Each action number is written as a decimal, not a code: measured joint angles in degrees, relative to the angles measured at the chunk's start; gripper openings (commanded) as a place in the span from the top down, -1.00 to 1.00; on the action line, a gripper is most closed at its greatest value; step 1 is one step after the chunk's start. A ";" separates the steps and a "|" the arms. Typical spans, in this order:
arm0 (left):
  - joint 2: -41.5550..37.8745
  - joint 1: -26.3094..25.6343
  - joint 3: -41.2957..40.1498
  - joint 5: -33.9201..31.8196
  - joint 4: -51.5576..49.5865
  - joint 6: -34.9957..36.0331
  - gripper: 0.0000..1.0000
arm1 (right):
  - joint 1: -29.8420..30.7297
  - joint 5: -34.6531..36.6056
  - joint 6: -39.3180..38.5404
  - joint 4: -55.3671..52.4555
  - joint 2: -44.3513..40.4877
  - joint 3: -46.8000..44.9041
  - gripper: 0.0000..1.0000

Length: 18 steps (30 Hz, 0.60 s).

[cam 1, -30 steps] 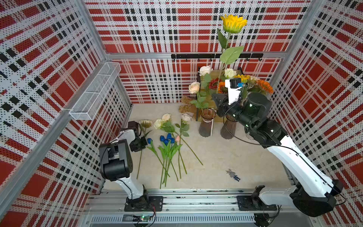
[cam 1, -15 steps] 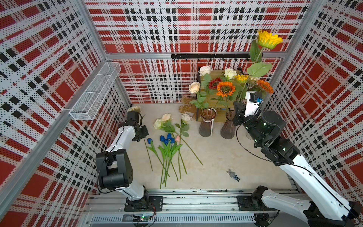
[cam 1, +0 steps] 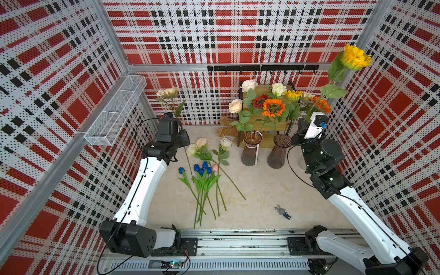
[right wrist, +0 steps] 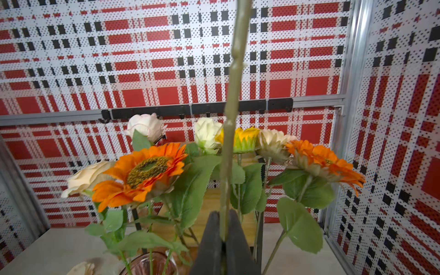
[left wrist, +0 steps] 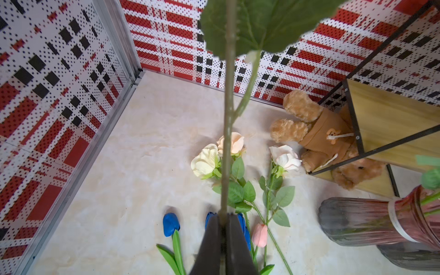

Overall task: Arrange the flowers in different vases according to their variety
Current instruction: Insert the flower into the vase.

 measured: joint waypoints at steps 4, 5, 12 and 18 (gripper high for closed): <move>-1.14 -4.52 0.00 -2.86 0.50 -0.57 1.00 | -4.70 -3.30 1.49 4.52 2.62 -0.11 1.00; -1.40 -5.55 0.00 -3.52 0.81 -0.63 1.00 | -5.53 -4.04 1.97 5.49 3.43 -0.11 1.00; -4.50 -11.98 0.17 -8.26 3.23 -0.63 1.00 | -8.22 -7.72 4.46 12.22 9.66 -1.62 1.00; -5.68 -12.20 0.79 -9.84 3.96 -0.66 1.00 | -9.35 -9.90 6.95 16.35 15.45 -2.25 1.00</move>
